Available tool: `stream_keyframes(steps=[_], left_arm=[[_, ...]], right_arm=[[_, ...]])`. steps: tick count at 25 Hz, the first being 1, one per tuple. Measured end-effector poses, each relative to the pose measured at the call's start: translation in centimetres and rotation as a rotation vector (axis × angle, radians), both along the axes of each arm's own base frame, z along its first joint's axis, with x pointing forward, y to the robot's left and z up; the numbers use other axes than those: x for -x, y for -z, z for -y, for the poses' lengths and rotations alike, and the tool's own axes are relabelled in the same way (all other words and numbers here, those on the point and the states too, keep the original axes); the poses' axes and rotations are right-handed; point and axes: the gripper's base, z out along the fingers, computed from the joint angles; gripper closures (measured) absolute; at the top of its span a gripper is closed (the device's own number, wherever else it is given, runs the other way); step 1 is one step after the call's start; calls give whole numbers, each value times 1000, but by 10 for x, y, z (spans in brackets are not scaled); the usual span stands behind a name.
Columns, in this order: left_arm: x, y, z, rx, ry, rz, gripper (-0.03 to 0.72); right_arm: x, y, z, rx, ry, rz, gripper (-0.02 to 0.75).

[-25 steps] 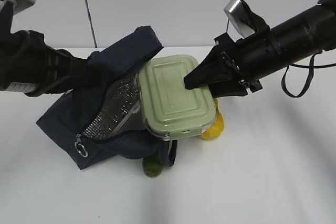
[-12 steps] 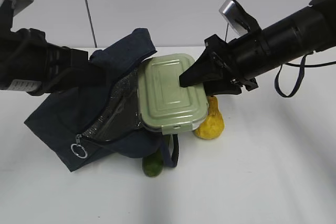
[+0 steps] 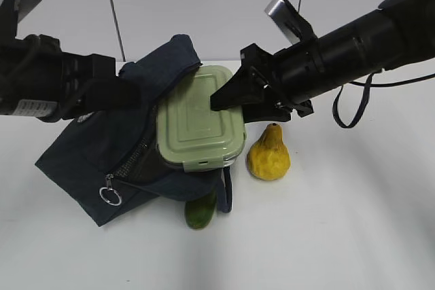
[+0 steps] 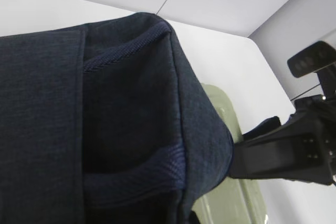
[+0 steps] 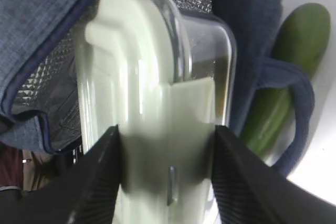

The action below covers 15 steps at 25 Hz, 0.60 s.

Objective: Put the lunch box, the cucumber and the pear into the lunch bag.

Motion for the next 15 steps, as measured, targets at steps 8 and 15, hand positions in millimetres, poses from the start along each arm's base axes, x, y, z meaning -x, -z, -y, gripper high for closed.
stream_keyframes(steps=[8, 15], left_arm=[[-3, 9, 7, 52, 28, -62, 687], [-5, 7, 9, 93, 32, -47, 687]], right_arm=[[-4, 14, -18, -26, 37, -23, 356], [-13, 31, -29, -100, 68, -29, 356]])
